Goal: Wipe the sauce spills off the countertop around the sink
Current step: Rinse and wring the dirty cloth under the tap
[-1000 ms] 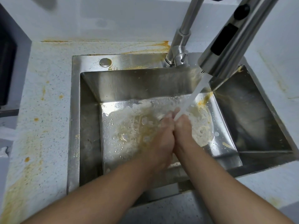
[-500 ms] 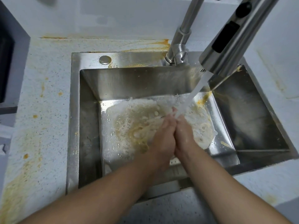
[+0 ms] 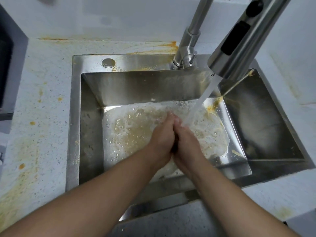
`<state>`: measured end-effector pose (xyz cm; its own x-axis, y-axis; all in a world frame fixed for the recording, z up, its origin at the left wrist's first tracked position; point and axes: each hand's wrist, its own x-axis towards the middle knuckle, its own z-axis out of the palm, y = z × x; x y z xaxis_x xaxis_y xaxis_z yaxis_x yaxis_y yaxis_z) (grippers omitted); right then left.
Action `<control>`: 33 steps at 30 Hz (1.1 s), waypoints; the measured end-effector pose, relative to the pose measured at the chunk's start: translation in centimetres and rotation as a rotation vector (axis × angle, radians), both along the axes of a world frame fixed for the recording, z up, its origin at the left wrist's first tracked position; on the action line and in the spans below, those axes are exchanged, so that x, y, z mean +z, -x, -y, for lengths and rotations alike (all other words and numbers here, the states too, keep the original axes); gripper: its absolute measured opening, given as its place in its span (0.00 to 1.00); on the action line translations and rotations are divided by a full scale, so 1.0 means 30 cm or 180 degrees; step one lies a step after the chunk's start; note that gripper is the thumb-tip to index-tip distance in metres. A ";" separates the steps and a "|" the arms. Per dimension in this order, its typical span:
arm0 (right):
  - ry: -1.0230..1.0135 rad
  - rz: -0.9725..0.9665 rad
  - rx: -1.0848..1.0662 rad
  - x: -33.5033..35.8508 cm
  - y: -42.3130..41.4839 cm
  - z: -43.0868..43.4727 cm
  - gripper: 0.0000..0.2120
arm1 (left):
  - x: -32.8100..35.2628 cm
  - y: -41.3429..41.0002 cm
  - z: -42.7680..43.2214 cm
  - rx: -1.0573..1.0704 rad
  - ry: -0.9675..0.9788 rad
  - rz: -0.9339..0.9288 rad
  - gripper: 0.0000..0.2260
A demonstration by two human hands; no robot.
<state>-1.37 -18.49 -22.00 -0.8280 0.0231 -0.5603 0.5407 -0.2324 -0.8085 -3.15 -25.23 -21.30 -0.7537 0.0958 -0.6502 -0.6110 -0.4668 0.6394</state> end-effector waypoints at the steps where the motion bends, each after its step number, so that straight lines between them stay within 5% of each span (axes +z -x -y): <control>1: -0.0295 -0.0146 0.0008 0.002 0.026 -0.037 0.12 | 0.009 -0.003 0.000 0.0037 -0.0064 -0.0079 0.22; 4: -0.1153 -0.0269 0.0411 0.027 0.079 -0.110 0.07 | 0.007 0.012 0.039 0.0107 -0.0045 -0.0093 0.21; 7: -0.0931 -0.0037 0.0735 0.042 0.075 -0.144 0.11 | -0.003 0.034 0.076 0.0021 0.0091 -0.0081 0.22; 13: -0.0742 0.0133 0.1014 0.036 0.056 -0.185 0.04 | -0.012 0.034 0.091 -0.0148 0.0488 -0.0141 0.18; 19: -0.1239 -0.0071 0.0551 0.024 0.067 -0.183 0.07 | -0.027 0.008 0.095 -0.0678 0.0676 -0.0240 0.24; 24: 0.0171 0.0268 0.0579 0.044 0.047 -0.183 0.10 | -0.024 0.029 0.101 -0.0443 0.0295 -0.0039 0.26; 30: -0.0527 0.0025 0.0072 0.031 0.054 -0.159 0.08 | -0.057 0.017 0.076 -0.0110 0.0275 0.0111 0.25; 33: -0.0574 -0.0034 -0.0108 0.030 0.040 -0.095 0.06 | -0.045 -0.007 0.024 -0.0049 -0.0309 0.0270 0.18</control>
